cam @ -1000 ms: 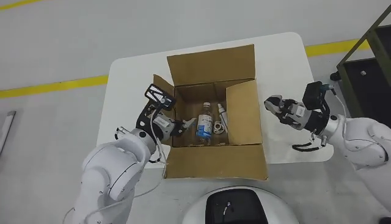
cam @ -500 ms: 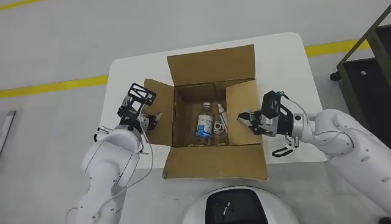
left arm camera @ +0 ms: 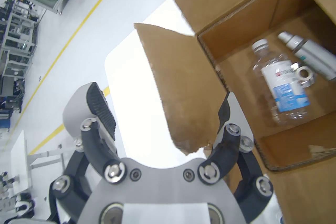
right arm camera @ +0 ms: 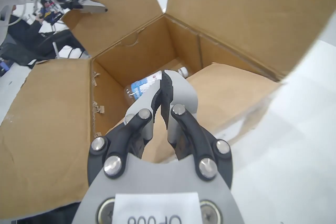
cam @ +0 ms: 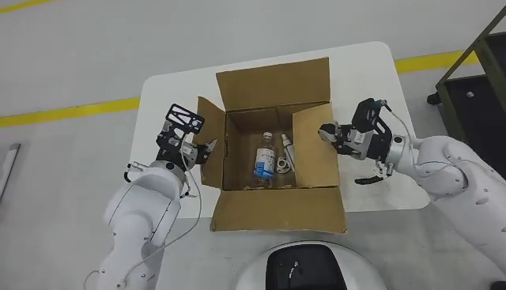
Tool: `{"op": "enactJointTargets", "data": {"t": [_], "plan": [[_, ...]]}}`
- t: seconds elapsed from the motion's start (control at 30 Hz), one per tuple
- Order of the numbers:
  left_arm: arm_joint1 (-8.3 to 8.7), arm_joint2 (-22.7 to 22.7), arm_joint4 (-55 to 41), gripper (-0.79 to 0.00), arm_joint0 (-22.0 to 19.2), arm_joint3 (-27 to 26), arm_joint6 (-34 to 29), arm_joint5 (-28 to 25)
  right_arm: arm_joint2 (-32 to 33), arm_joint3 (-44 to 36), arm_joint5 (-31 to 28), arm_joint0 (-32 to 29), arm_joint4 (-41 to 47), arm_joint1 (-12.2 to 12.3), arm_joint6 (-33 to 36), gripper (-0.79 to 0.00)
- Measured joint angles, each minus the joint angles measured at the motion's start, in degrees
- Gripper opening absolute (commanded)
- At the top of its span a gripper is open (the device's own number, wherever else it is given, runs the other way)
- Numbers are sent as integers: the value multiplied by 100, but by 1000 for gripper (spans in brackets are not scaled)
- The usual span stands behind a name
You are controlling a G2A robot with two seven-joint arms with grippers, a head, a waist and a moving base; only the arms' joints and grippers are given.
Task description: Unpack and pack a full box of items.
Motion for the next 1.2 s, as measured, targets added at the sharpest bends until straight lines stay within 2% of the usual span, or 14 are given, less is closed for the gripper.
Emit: {"op": "enactJointTargets", "data": {"t": [0.1,0.17,0.23,0.4,0.6,0.77,1.07,1.2], "plan": [[5,227,286,0,-166,-234,-137,-433,437,-115,328,-343,12,60,-137,-785],[-35,343,349,0,-224,-283,-117,-374,679,-223,447,-558,2,95,-142,-785],[-60,467,-95,0,-359,-387,-267,-130,932,-358,580,-804,-70,131,-112,-785],[-149,841,-1777,0,-461,-427,-272,45,1387,-685,1023,-1438,-307,175,-209,-785],[-216,1210,-3315,0,-531,-516,-365,270,1492,-946,1453,-1971,-390,155,-291,-785],[-219,1289,-3442,0,-540,-522,-400,229,1407,-940,1432,-2016,0,117,-257,-785],[-219,1283,-3441,0,-534,-516,-393,235,1409,-937,1434,-2016,-2,118,-253,-785],[-225,1225,-3627,0,-292,-354,36,492,1332,-942,1513,-2073,-73,88,-426,-785]]}}
